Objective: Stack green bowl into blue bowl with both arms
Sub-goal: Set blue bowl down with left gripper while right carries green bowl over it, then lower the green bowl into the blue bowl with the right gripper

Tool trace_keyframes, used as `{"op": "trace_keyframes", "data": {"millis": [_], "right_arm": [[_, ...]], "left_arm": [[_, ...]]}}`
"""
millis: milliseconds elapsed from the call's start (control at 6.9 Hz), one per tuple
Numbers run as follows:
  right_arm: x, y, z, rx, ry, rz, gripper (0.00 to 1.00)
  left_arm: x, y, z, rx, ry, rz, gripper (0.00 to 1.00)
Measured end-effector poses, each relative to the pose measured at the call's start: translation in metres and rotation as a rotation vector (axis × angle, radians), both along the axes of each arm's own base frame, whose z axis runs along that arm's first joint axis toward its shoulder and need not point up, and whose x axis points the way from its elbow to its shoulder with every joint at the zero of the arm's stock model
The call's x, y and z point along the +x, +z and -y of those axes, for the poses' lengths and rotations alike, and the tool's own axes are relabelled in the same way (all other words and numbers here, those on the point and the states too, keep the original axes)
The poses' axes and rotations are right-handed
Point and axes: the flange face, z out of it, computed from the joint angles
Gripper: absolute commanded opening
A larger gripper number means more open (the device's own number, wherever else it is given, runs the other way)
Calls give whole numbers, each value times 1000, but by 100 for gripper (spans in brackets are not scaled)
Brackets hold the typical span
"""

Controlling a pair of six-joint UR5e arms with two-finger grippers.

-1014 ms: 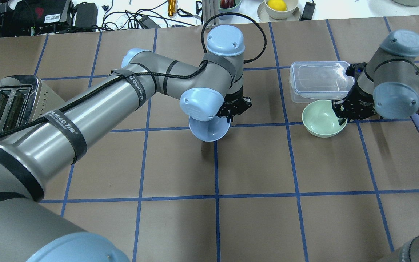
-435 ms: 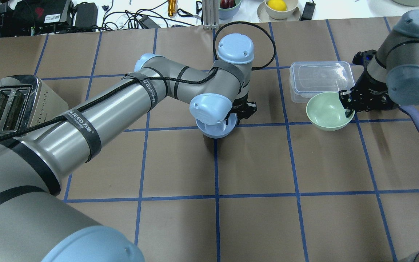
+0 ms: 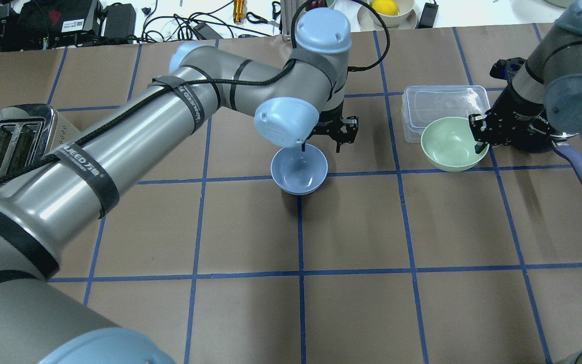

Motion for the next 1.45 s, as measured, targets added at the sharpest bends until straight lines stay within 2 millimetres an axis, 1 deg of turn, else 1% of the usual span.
{"op": "trace_keyframes", "data": {"millis": [145, 290, 435, 580, 725, 870, 1014, 1159, 1304, 1449], "right_arm": [[22, 8, 3, -24, 12, 34, 0], [58, 18, 6, -40, 16, 50, 0], [105, 26, 7, -46, 16, 55, 0], [155, 29, 2, -50, 36, 60, 0], [193, 28, -4, -53, 69, 74, 0], [220, 25, -10, -51, 95, 103, 0], [239, 21, -13, -53, 110, 127, 0], [253, 10, -12, -60, 125, 137, 0], [265, -6, -12, -71, 144, 141, 0], [275, -21, -17, -81, 160, 144, 0]], "left_arm": [[48, 41, 8, 2, 13, -6, 100], [105, 79, 12, -6, 33, -12, 100], [158, 111, 9, -18, 59, -17, 100], [205, 140, -1, -31, 86, -20, 100], [234, 157, -19, -41, 97, -18, 98], [244, 163, -48, -43, 114, -16, 99], [247, 170, -80, -57, 128, -16, 100], [247, 178, -101, -78, 129, -17, 100], [248, 181, -106, -89, 133, -16, 100], [247, 179, -101, -104, 135, -15, 100]]}}
